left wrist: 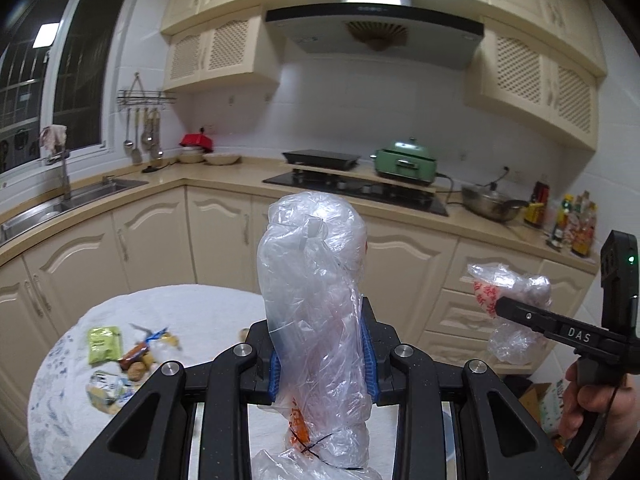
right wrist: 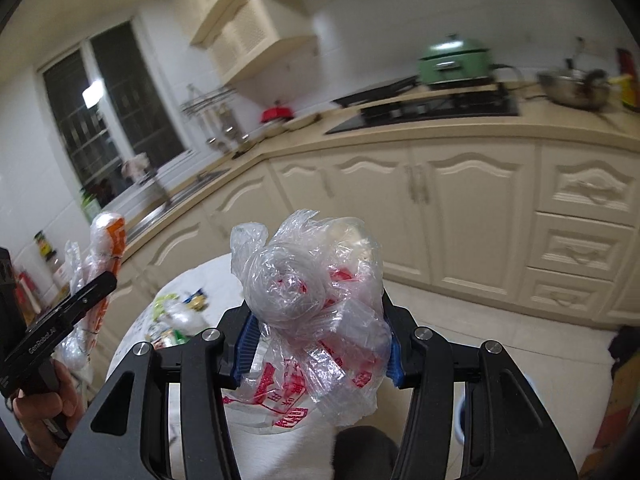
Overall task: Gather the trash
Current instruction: 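Carry both plastic bags to the blue bin and release them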
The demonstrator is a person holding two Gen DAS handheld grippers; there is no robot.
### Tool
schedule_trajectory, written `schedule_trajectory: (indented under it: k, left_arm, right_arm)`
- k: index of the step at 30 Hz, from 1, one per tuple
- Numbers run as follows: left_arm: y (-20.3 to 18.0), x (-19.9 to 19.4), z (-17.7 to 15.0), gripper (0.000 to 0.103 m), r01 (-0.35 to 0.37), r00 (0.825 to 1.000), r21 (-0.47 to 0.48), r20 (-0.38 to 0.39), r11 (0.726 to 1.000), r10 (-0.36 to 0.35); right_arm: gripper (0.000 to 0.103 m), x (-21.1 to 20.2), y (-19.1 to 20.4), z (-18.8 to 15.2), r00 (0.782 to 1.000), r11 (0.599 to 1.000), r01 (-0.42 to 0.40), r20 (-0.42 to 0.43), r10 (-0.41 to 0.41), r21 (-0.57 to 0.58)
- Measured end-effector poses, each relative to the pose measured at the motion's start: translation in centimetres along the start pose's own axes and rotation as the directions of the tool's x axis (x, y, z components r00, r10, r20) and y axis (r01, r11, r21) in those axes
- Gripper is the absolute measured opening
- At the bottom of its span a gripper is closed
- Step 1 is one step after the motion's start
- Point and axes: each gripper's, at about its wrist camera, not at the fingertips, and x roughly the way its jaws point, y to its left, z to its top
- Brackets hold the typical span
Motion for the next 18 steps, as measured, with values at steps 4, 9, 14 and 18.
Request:
schedule_trajectory:
  k: [4,9,14,18]
  left_arm:
    - [-0.9,2.6,0.4,0.028,0.064,0.998,0.025,-0.014,0.998,-0.063]
    - [-3.7,7.7,0.6,0.028,0.183,0.981,0.056,-0.079,0.981,-0.178]
    - [-6.9,13.3,0.0,0.028,0.299,0.94,0.055,-0.187,0.953,-0.284]
    - [-9.7,17.9,-0.5,0.028,0.369,0.9,0.07,-0.278,0.927,-0.337]
  right_arm:
    - [0.051,-2.0,-3.5,-0.1,0.997,0.996,0.071,0.024,-0.072,0.049]
    - [0.051,-3.9,-9.6,-1.1,0.981,0.973,0.192,0.011,-0.194,0.128]
    - [0.051,-4.4,-15.4,-2.9,0.957,0.933,0.289,-0.044,-0.286,0.214]
    - [0.051,-4.1,-19.5,-4.3,0.942,0.901,0.337,-0.094,-0.323,0.273]
